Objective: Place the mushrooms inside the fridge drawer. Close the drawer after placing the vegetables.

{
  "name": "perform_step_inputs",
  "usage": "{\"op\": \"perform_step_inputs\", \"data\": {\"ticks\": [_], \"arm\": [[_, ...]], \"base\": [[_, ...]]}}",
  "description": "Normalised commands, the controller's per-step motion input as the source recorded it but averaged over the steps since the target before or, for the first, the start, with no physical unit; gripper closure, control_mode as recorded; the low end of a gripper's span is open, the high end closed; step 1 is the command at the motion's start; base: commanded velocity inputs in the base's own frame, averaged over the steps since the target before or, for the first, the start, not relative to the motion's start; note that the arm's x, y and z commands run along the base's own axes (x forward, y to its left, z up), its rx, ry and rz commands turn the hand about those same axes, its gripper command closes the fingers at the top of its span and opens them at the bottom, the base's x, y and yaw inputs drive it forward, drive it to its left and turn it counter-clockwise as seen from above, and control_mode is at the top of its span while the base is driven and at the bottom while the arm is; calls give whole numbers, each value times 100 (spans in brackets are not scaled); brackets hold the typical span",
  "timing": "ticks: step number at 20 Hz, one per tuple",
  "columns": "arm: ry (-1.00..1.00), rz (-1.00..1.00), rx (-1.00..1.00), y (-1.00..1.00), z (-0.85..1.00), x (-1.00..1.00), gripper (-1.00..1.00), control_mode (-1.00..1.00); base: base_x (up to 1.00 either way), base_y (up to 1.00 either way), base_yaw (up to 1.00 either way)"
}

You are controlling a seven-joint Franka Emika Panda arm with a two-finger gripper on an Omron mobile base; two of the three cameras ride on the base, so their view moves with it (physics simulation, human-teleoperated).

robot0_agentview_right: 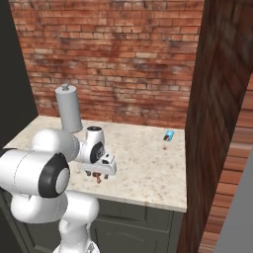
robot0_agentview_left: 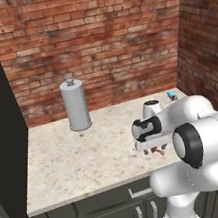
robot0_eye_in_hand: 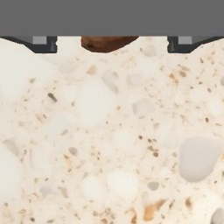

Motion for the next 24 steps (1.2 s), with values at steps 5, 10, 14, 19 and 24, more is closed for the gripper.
{"op": "perform_step_inputs", "data": {"ticks": [5,10,14,19,24], "arm": [[-10,0,0,0,-33,-25,-100,-100],[-16,0,0,8,-30,-35,-100,-100],[-11,0,0,16,-31,-12,100,-100],[-7,0,0,4,-20,-6,100,-100],[-3,-3,0,3,9,-11,100,-100]], "base": [[0,0,0],[0,0,0],[0,0,0],[0,0,0],[0,0,0]]}}
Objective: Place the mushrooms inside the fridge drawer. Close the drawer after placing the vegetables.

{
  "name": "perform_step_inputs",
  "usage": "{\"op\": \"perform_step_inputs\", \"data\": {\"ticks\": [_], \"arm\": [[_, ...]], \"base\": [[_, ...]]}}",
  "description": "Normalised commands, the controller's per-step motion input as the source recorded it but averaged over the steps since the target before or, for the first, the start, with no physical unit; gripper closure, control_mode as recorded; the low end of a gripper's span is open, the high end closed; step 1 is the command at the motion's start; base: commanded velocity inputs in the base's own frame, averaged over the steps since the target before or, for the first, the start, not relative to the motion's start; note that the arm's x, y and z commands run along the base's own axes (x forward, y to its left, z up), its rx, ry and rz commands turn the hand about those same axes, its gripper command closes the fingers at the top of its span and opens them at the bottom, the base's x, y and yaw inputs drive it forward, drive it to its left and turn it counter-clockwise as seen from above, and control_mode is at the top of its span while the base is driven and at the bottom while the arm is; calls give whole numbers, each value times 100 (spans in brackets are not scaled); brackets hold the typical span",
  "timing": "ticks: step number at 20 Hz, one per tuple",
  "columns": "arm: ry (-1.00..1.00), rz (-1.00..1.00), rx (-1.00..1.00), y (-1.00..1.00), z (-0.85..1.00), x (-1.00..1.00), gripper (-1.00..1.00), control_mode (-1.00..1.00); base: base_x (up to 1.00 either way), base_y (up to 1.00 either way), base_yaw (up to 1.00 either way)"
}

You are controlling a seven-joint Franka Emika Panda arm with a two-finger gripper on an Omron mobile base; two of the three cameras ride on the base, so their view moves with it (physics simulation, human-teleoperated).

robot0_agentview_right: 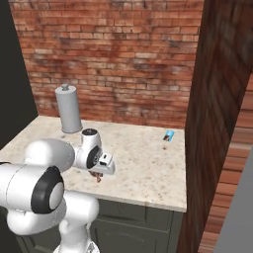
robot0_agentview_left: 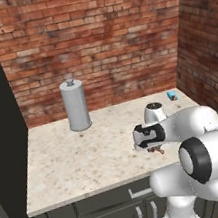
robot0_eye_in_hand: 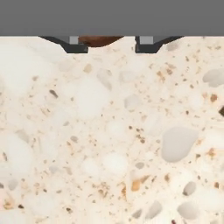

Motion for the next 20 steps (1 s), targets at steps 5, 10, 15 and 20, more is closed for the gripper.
{"op": "perform_step_inputs", "data": {"ticks": [5,10,15,20], "arm": [[-11,-4,0,0,66,-19,100,-100],[-17,-3,0,0,84,-24,100,-100],[-18,0,0,0,74,-43,100,-100],[-17,0,0,0,74,-42,100,-100]], "base": [[0,0,0],[0,0,0],[0,0,0],[0,0,0]]}}
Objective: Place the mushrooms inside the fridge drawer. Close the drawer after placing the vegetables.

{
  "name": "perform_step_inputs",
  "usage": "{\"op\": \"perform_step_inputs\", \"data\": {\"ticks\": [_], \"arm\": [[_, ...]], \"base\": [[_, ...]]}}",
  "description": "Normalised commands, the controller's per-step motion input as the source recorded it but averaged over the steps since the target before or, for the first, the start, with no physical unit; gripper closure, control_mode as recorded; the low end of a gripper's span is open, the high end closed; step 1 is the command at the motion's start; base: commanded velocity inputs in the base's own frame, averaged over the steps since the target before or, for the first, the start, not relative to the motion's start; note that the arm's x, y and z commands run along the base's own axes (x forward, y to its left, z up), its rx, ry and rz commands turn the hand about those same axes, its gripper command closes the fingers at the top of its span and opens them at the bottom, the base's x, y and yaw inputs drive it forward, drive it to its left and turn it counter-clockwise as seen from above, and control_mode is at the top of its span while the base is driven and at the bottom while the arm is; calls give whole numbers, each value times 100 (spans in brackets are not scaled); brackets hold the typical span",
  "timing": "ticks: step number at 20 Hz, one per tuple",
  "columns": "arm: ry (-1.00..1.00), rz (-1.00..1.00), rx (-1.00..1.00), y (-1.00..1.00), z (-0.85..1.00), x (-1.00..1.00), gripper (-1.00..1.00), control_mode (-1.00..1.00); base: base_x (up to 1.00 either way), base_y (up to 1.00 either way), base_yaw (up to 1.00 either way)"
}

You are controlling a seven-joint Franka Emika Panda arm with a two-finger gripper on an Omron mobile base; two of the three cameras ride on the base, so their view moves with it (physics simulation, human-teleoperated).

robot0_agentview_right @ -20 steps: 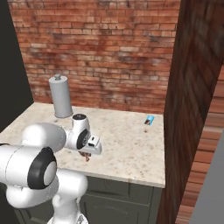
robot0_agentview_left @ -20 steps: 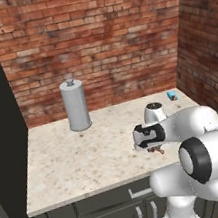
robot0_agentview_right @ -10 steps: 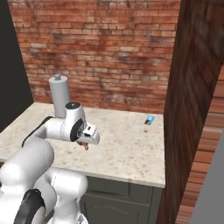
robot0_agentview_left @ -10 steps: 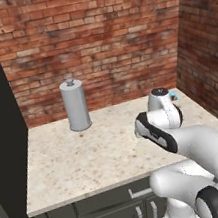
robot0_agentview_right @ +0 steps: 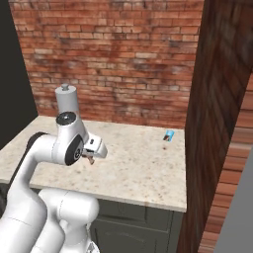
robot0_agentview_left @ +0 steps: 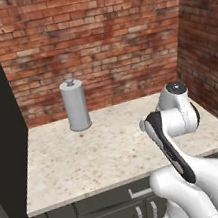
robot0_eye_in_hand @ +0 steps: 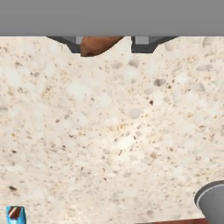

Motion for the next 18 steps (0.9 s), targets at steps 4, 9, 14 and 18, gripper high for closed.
{"op": "perform_step_inputs", "data": {"ticks": [4,9,14,18], "arm": [[-9,0,0,0,70,-27,100,-100],[-1,0,0,0,39,-10,100,-100],[0,0,0,0,0,0,100,-100],[0,0,0,0,0,0,100,-100]], "base": [[0,0,0],[0,0,0],[0,0,0],[0,0,0]]}}
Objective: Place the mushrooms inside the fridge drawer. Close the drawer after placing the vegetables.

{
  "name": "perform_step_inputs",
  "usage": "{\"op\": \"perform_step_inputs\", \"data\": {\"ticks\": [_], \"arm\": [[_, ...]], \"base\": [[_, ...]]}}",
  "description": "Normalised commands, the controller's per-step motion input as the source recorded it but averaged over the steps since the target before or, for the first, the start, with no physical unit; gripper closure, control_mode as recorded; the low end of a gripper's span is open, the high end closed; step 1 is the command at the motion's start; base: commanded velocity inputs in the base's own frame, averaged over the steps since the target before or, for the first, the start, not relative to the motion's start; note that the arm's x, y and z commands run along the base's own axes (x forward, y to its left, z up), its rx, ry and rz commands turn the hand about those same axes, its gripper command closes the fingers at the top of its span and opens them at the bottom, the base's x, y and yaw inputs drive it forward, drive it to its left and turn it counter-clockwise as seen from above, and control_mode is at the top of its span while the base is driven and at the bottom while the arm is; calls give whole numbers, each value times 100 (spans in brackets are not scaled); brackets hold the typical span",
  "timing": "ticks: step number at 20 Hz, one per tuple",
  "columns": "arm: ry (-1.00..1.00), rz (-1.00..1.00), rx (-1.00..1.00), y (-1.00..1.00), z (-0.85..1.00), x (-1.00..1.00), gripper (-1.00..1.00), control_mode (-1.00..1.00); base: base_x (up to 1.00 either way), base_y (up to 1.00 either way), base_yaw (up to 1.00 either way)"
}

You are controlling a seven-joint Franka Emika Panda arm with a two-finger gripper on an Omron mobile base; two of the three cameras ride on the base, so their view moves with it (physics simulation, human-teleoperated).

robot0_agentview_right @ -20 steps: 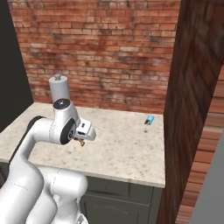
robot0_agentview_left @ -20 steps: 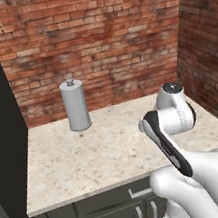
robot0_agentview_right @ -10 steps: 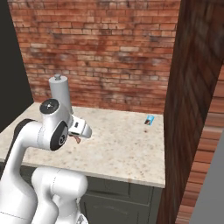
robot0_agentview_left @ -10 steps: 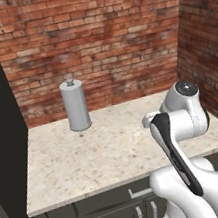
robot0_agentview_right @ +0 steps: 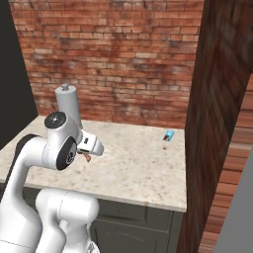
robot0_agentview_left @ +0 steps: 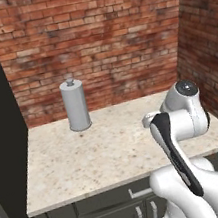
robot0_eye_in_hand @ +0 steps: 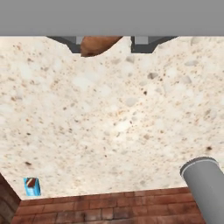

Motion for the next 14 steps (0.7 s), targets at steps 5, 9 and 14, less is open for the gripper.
{"op": "perform_step_inputs", "data": {"ticks": [5,9,14], "arm": [[0,0,0,0,0,0,100,100],[0,0,0,0,0,0,100,100],[0,0,0,0,0,0,100,100]], "base": [[-31,0,1],[-71,0,12],[-83,4,21]]}}
